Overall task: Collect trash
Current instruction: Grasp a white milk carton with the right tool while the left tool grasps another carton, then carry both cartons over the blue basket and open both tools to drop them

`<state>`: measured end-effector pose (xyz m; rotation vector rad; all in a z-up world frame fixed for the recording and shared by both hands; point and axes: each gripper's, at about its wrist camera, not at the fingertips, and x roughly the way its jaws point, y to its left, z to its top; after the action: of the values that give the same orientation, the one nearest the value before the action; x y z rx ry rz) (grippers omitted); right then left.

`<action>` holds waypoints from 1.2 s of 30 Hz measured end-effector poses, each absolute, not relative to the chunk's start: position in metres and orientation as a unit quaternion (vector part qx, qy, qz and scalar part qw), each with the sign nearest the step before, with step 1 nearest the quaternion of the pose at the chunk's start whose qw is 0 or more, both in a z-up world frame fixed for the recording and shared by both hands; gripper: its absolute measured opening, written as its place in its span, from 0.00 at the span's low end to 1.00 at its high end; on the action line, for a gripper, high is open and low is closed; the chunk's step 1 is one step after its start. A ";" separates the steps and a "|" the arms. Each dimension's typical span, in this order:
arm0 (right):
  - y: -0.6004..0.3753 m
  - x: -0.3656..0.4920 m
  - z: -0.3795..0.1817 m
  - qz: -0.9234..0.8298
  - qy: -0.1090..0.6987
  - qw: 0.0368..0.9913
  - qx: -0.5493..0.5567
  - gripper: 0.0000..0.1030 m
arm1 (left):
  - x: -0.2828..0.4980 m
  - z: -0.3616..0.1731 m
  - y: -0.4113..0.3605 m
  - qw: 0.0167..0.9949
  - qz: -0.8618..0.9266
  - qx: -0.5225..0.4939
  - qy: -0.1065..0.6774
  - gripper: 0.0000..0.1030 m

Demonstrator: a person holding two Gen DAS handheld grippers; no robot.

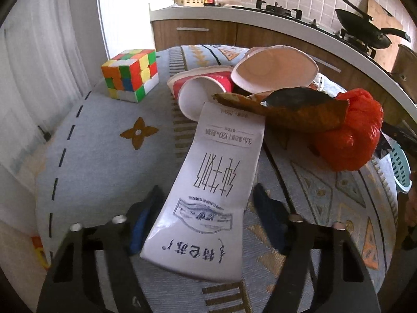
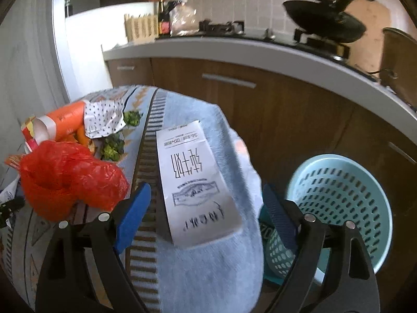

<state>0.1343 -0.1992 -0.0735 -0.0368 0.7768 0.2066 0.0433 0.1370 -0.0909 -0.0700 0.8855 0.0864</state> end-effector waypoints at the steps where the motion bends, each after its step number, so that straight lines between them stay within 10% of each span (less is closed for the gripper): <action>1: -0.197 0.140 -0.076 0.105 0.385 0.917 -0.020 0.81 | 0.044 -0.090 0.138 0.903 0.041 -0.038 0.427 0.55; 8: -0.186 0.154 -0.083 0.113 0.406 0.906 -0.045 0.78 | 0.032 -0.082 0.143 0.906 0.036 -0.083 0.414 0.51; 13: -0.182 0.150 -0.082 0.133 0.411 0.901 -0.041 0.50 | 0.022 -0.069 0.147 0.915 0.033 -0.097 0.389 0.51; 36: -0.329 0.061 -0.005 -0.052 0.311 0.948 0.037 0.50 | 0.037 0.046 -0.059 0.952 -0.167 -0.017 0.255 0.51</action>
<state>0.0612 -0.3291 -0.0051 0.0748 0.6332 -0.1052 0.0366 -0.0591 0.0456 -0.0355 0.5173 -0.3385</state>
